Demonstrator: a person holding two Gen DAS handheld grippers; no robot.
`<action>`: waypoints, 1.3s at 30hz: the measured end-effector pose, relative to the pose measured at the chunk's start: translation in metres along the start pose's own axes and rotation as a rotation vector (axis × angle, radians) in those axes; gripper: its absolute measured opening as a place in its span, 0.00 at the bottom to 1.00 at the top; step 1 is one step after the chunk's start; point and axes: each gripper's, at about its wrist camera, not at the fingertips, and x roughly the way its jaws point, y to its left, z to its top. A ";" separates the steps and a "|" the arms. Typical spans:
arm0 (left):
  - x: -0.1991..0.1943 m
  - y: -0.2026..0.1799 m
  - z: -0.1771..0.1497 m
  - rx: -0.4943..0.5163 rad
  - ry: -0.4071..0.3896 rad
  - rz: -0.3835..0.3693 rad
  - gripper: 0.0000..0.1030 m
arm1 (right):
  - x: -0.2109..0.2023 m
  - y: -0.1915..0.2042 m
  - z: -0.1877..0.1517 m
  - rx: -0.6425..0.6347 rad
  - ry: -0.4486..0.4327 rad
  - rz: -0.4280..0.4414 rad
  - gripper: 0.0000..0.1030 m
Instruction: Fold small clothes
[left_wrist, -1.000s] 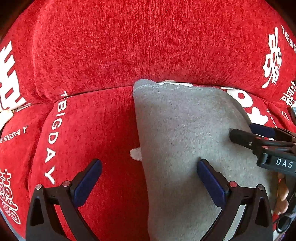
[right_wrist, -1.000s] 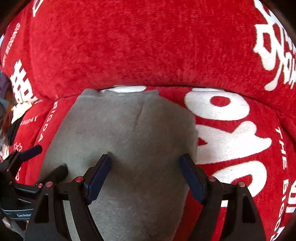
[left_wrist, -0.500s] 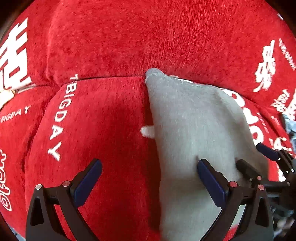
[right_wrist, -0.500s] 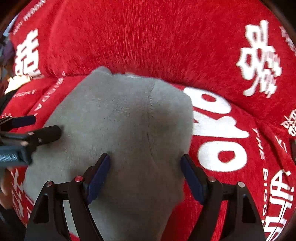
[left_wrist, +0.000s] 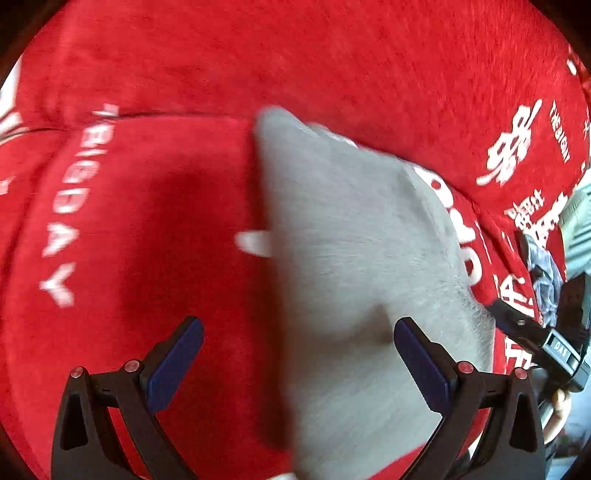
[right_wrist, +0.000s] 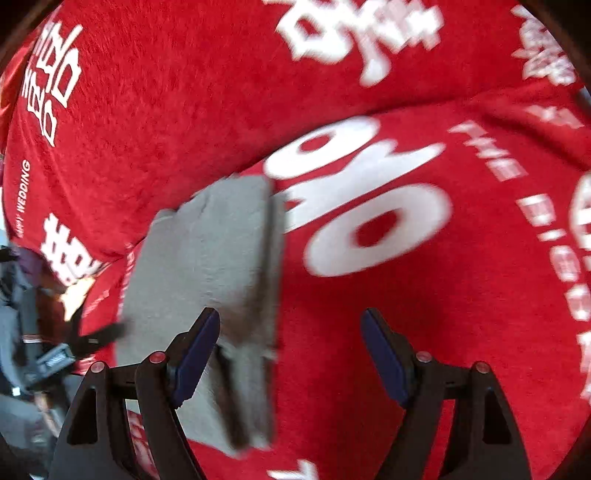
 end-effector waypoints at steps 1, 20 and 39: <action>0.009 -0.007 0.003 0.004 0.021 -0.006 1.00 | 0.015 0.007 0.003 -0.013 0.033 0.005 0.79; -0.024 -0.037 -0.019 0.131 -0.063 0.006 0.44 | 0.007 0.102 -0.032 -0.276 -0.071 0.004 0.35; -0.116 0.026 -0.138 0.103 -0.150 0.025 0.44 | -0.033 0.172 -0.153 -0.399 -0.089 0.045 0.34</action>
